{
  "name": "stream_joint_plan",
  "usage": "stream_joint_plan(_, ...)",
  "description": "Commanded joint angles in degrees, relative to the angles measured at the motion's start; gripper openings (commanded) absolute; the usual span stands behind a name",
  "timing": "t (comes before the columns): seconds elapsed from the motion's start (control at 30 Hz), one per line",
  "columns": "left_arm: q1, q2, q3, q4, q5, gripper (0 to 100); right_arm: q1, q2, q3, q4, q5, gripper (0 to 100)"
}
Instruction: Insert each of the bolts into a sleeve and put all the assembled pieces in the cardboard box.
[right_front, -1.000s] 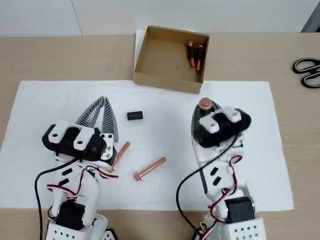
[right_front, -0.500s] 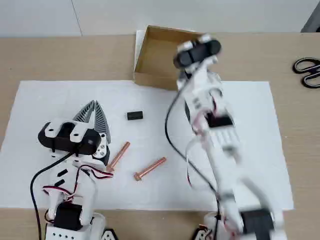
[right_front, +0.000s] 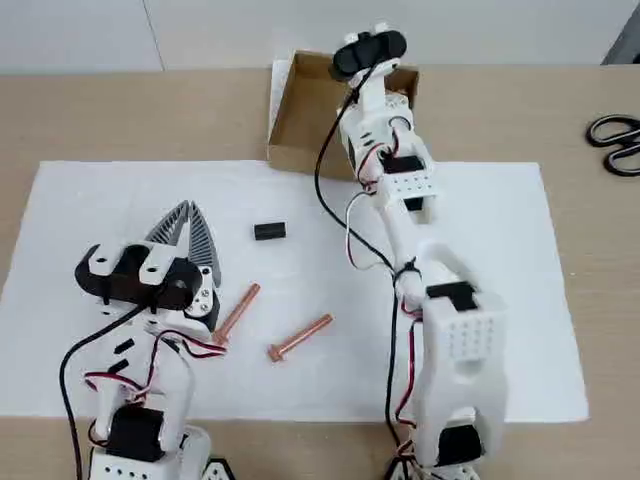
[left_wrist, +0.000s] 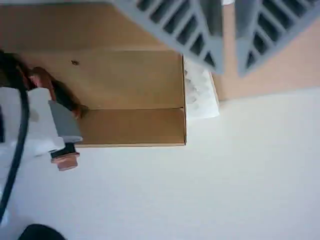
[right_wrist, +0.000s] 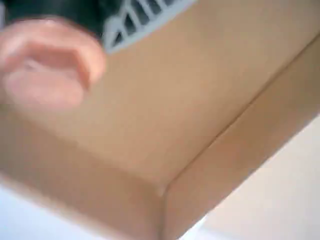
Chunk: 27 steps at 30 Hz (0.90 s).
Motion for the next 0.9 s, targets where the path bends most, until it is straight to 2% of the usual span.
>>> stream_joint_plan(0.0,-0.5,-0.8,-2.8,0.1,0.3,1,1.7,6.1,-10.5,-4.2,0.3,0.4)
stream_joint_plan(0.17,-0.5,-0.8,-2.8,-1.1,0.3,1,2.3,15.4,-17.7,-4.1,0.3,0.4)
stream_joint_plan(0.37,-0.5,-0.8,-2.6,-10.0,0.3,1,2.0,18.5,-20.4,-4.0,0.3,0.7)
stream_joint_plan(0.43,-0.5,-0.8,-2.5,-11.1,0.3,1,2.0,18.6,-20.4,-3.9,0.4,4.5)
stream_joint_plan(0.63,-0.5,-0.8,-0.2,-11.1,0.3,1,2.0,18.5,-20.5,3.6,0.4,24.8)
stream_joint_plan(0.87,-0.4,-0.8,-0.7,-11.1,0.4,1,2.1,18.1,-20.5,4.0,0.4,22.9)
